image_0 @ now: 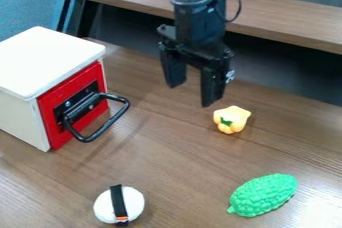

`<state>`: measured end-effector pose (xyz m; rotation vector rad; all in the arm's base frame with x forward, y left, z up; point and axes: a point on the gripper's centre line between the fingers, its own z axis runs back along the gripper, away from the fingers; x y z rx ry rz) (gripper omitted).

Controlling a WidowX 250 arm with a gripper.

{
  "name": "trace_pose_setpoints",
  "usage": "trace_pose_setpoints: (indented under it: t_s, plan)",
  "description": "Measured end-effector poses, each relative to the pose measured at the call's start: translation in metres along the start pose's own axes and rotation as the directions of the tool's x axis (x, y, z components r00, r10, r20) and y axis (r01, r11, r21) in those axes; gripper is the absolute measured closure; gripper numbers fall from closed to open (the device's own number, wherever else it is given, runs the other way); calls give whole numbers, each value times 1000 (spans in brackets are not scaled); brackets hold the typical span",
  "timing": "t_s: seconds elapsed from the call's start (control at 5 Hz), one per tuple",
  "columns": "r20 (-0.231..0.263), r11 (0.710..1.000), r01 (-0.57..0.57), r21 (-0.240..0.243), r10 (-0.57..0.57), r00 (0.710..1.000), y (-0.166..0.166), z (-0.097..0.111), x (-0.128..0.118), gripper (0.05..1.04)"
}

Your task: Close the drawer

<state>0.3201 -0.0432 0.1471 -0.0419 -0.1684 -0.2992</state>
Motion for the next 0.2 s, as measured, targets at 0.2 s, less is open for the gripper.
trace_pose_setpoints:
  t_s: [0.2]
  plan:
    - [11,1000,7,10,-7,1000,-1,7,4,85]
